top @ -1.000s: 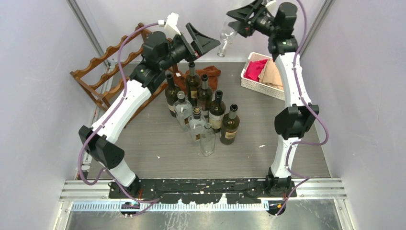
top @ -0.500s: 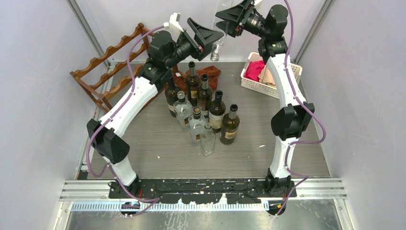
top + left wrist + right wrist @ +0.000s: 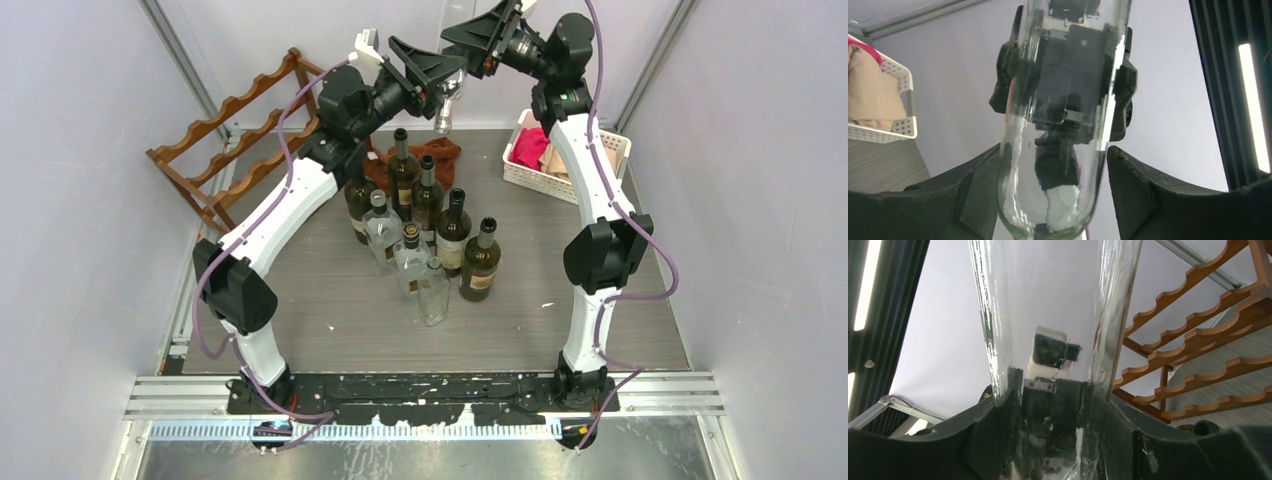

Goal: Put the wine bottle on the wine rack
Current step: Pick up the wine bottle from the center of the board.

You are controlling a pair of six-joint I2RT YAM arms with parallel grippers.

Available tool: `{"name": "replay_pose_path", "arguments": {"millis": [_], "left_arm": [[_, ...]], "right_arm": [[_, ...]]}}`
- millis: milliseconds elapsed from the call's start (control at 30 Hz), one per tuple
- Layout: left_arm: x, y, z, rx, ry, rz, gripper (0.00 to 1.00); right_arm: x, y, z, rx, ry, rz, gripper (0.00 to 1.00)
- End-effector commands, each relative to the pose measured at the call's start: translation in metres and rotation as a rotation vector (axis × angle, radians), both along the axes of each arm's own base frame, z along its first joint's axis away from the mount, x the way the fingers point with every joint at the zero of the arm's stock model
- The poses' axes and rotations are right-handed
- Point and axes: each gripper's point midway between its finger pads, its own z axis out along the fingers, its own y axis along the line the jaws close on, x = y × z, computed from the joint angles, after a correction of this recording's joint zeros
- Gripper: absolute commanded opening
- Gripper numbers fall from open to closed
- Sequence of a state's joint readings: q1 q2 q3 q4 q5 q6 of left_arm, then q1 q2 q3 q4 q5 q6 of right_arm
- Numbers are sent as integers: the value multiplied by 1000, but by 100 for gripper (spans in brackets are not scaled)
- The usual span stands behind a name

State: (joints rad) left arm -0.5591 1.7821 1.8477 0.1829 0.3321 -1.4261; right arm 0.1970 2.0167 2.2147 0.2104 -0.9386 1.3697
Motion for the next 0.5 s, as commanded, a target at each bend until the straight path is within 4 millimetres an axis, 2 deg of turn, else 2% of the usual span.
{"name": "replay_pose_path", "arguments": {"millis": [0,200,233,333,367,467], "left_arm": [[-10,0,33,-100,-75,-36,70],[-10,-1,33,-96,-98,-34,61],[-10,-1,34,-98,-105,-38,53],[-11,-2,37,-110,-139,-41,9],[-12,-1,37,-109,-151,-42,1],[-18,3,40,-98,-205,-35,0]], "right_arm": [[-52,-5,61,47,-191,18,1],[-53,-2,58,41,-187,26,1],[-53,-2,58,39,-187,29,1],[-54,-1,56,36,-187,34,2],[-54,-1,56,34,-187,38,7],[-56,-1,54,32,-188,52,44]]}}
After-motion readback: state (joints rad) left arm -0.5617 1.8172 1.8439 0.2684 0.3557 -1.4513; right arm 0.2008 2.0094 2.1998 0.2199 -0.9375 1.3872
